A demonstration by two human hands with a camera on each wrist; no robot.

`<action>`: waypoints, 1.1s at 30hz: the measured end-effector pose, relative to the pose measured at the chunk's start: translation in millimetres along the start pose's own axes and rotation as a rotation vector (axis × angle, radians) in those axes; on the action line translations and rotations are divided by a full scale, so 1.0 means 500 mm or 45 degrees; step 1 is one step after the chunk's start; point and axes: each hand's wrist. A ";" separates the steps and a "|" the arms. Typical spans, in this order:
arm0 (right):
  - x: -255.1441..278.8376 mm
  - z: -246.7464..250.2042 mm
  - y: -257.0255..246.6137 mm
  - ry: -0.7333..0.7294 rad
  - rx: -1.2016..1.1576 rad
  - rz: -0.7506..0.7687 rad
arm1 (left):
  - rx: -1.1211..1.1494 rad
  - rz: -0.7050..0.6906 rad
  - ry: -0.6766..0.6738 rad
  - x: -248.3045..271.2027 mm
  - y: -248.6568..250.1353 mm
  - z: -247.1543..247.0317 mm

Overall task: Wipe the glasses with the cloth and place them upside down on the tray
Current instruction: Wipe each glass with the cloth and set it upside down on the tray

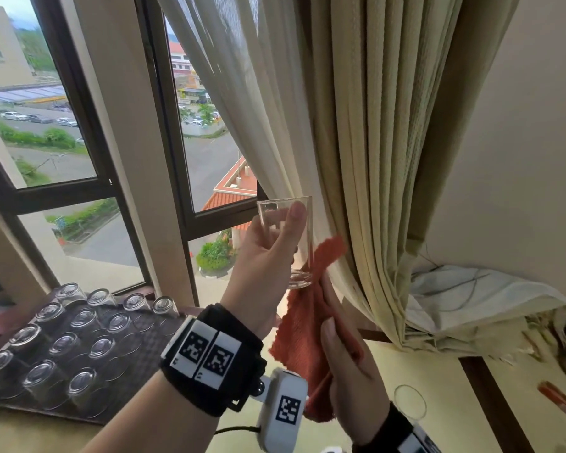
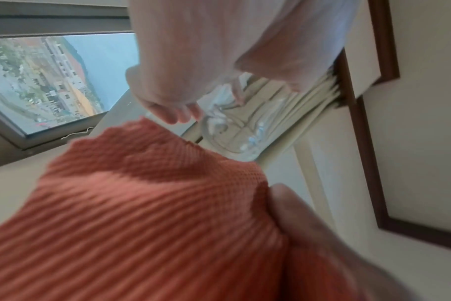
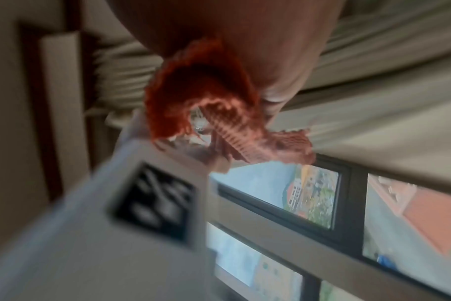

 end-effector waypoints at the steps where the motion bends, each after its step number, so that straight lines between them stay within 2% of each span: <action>1: -0.002 0.002 0.000 0.108 -0.082 -0.107 | 0.000 -0.036 -0.048 -0.002 -0.006 -0.003; 4: -0.027 0.004 -0.003 0.431 -0.443 -0.322 | -0.182 -0.135 -0.172 0.010 -0.018 -0.020; 7: -0.048 0.021 -0.019 0.519 -0.772 -0.316 | -0.498 -0.186 -0.158 0.014 -0.053 -0.026; 10: -0.057 0.045 -0.036 0.506 -0.781 -0.386 | -0.727 -0.315 -0.070 0.024 -0.062 -0.021; 15: -0.071 0.041 -0.057 0.439 -0.800 -0.325 | -0.634 -0.424 -0.087 0.023 -0.052 0.013; 18: -0.078 0.026 -0.046 0.378 -0.823 -0.370 | -0.619 -0.447 -0.078 0.031 -0.044 0.025; 23: -0.091 0.010 -0.043 0.369 -0.666 -0.453 | -0.590 -0.572 -0.009 0.043 -0.051 0.038; 26: -0.095 0.011 -0.044 0.335 -0.490 -0.509 | -0.603 -0.550 0.054 0.043 -0.051 0.062; 29: -0.091 0.025 -0.045 0.378 -0.229 -0.551 | -0.719 -0.433 -0.032 0.040 -0.053 0.087; 33: -0.089 0.032 -0.038 0.502 -0.001 -0.469 | -0.827 -0.527 -0.051 0.043 -0.085 0.090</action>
Point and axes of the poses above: each hand's wrist, its own x-axis away from the middle knuckle, its own z-axis out of the back of the hand, y = z × x, and after that the axes turned 10 degrees about z, right-handed
